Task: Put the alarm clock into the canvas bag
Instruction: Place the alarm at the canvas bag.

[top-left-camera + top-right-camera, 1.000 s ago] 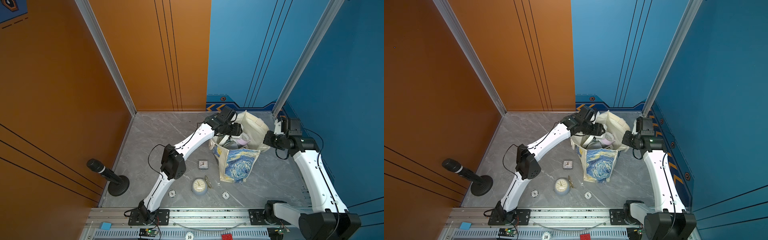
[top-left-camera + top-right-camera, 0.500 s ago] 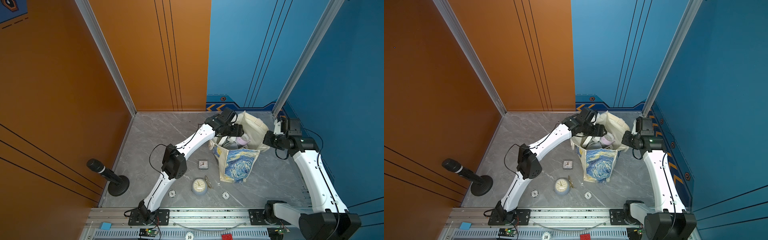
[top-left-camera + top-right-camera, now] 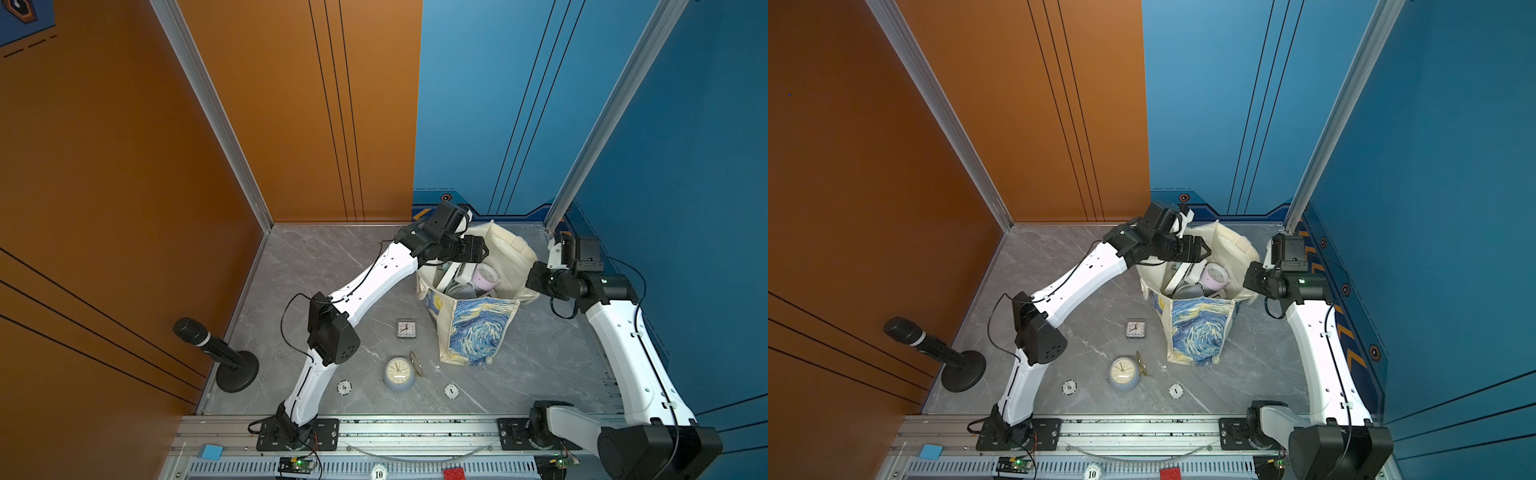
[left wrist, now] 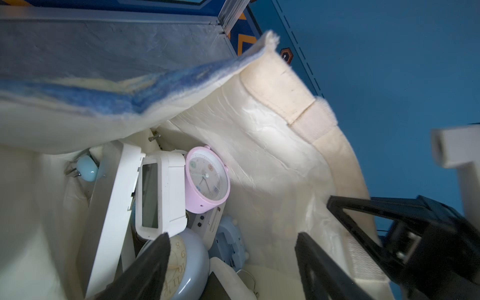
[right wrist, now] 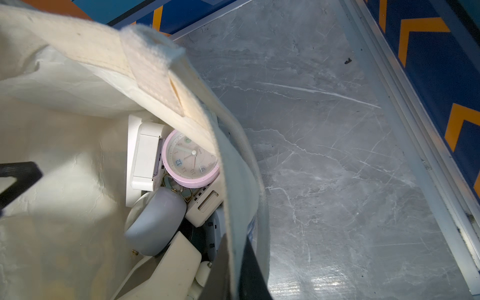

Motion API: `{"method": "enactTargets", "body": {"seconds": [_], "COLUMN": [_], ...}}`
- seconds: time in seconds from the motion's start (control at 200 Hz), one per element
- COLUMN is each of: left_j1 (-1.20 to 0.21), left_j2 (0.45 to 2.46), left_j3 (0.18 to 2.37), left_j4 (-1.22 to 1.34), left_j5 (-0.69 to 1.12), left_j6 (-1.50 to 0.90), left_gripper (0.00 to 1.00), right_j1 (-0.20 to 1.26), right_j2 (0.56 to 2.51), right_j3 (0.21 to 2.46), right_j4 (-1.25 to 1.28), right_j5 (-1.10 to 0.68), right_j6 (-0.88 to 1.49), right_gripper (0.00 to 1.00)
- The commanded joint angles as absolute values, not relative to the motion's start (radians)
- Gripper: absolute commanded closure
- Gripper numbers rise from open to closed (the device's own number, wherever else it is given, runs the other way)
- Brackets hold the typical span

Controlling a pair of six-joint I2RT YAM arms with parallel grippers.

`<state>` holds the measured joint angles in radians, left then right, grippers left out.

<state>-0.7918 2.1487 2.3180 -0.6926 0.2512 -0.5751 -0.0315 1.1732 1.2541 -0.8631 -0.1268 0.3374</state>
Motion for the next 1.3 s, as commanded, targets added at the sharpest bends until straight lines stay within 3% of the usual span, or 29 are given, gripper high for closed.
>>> {"method": "enactTargets", "body": {"seconds": [0.0,0.701,1.296], "left_j1": [-0.776,-0.694,-0.693], "left_j2": [2.066,1.616,1.457], "left_j3": [2.277,1.759,1.389], "left_j4": [-0.699,-0.734,-0.812], "left_j5": [0.244,0.103,0.026], "left_j6": [-0.537,-0.483,-0.517], "left_gripper": [0.22,0.21,0.21], "right_j1": [-0.021,-0.020,-0.020], "right_j2": [1.163,1.169,1.198], "right_j3": [1.276,1.249,1.256], "right_j4": [-0.877,-0.857,-0.847], "right_j5": [-0.110,-0.106,-0.109], "right_j6": [0.323,0.320,0.313], "right_gripper": [0.90,0.90,0.90]}}
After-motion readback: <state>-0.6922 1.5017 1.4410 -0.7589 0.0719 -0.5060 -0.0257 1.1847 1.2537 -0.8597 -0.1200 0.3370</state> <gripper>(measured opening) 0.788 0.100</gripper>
